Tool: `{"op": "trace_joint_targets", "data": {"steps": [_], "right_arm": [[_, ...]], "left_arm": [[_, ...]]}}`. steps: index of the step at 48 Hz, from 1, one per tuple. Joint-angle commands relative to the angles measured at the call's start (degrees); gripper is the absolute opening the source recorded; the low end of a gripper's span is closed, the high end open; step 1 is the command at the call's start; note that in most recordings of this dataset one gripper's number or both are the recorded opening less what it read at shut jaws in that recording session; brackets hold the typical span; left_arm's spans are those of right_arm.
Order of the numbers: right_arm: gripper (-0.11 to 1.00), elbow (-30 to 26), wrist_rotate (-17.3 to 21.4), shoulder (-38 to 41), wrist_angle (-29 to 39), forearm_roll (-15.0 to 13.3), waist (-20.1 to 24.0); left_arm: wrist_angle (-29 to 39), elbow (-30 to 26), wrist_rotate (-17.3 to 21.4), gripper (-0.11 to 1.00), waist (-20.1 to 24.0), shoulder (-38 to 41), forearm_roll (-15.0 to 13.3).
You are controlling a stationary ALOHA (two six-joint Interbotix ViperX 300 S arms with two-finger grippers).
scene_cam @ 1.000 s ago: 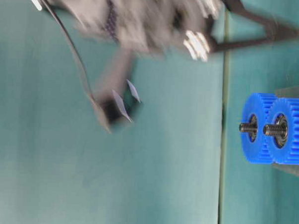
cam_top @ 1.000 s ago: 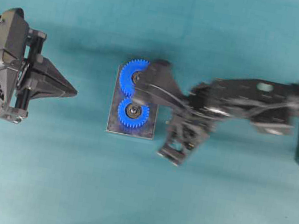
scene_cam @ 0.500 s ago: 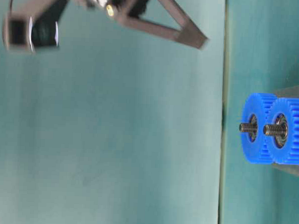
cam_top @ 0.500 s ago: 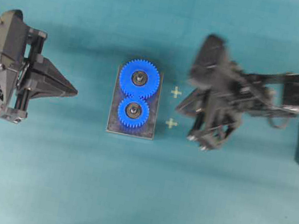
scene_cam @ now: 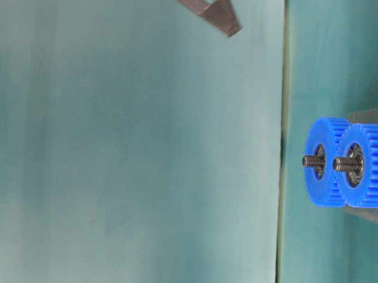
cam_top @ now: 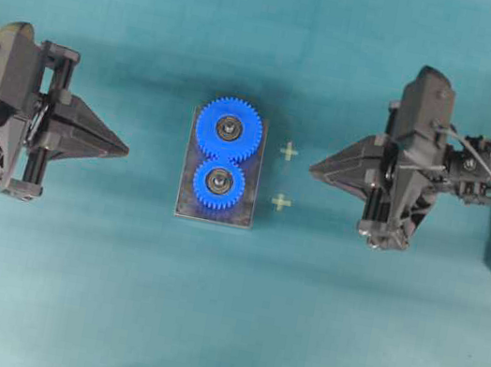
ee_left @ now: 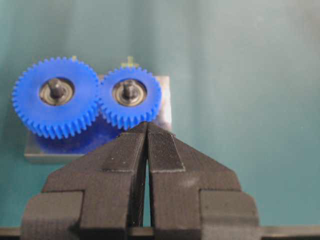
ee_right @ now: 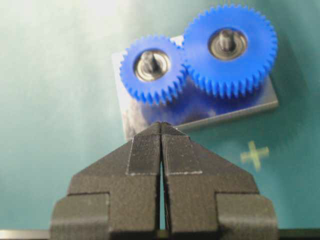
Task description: Fit the small gear onto the shaft.
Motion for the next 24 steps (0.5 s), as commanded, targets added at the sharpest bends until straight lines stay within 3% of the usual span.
{"op": "trace_joint_targets", "data": {"steps": [1, 11, 24], "right_arm": [[-0.01, -0.44, -0.79, 0.70, -3.08, -1.49, 0.26], [-0.01, -1.23, -0.62, 3.52, -3.16, -2.02, 0.26], [-0.01, -4.83, -0.62, 7.21, 4.48, -2.11, 0.18]], "left_arm": [[-0.53, -1.49, 0.00, 0.00, -0.09, -0.18, 0.09], [-0.53, -1.67, -0.09, 0.00, -0.09, 0.00, 0.18], [-0.62, -1.85, -0.18, 0.00, -0.09, 0.09, 0.18]]}}
